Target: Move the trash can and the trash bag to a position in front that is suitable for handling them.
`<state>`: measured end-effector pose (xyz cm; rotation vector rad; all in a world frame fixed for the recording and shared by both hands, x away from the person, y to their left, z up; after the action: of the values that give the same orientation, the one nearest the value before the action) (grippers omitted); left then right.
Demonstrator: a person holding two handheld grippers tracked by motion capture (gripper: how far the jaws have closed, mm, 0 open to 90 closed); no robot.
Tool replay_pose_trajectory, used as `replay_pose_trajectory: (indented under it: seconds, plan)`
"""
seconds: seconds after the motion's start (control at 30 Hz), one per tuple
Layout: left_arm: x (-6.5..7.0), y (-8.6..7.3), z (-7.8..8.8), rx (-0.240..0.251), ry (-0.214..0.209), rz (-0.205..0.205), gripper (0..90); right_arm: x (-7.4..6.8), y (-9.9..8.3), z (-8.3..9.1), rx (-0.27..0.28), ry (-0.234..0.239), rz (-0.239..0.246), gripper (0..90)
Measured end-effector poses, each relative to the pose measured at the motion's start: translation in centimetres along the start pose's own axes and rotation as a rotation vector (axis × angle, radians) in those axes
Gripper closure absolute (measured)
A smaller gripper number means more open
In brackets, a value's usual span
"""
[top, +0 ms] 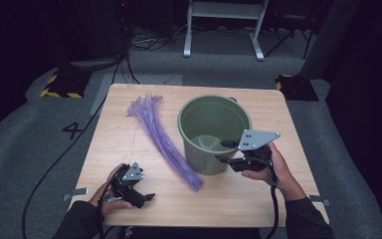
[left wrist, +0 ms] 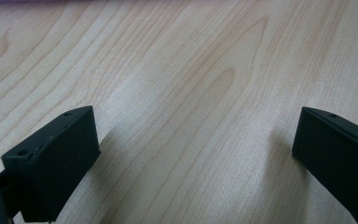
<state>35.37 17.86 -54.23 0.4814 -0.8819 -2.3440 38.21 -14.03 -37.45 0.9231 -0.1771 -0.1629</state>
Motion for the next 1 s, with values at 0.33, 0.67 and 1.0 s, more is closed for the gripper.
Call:
replay_pose_trajectory:
  seconds: [0.33,0.67,1.0]
  plan:
    - [0.0,0.0,0.0,-0.001,0.000,0.000,0.1,-0.4,0.1,0.2,-0.040,0.005,0.042,68.8]
    - [0.0,0.0,0.0,0.000,0.000,0.000,0.2,-1.1,-0.5,1.3,-0.064,-0.006,0.061,70.7]
    - [0.0,0.0,0.0,0.001,-0.001,0.000,0.1,-1.7,-1.6,3.6,0.024,-0.100,0.032,41.8]
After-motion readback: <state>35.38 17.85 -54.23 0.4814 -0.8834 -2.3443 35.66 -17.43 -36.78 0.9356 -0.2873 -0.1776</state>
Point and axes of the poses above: each handheld gripper's, and its own axes: z roughly backward along the jaws, y roughly out of its top, x roughly to its right, the point moved 5 cm from there along -z, roughly forward along the jaws, and after that the axes turned 11 degrees about y, right-handed, at the moved point
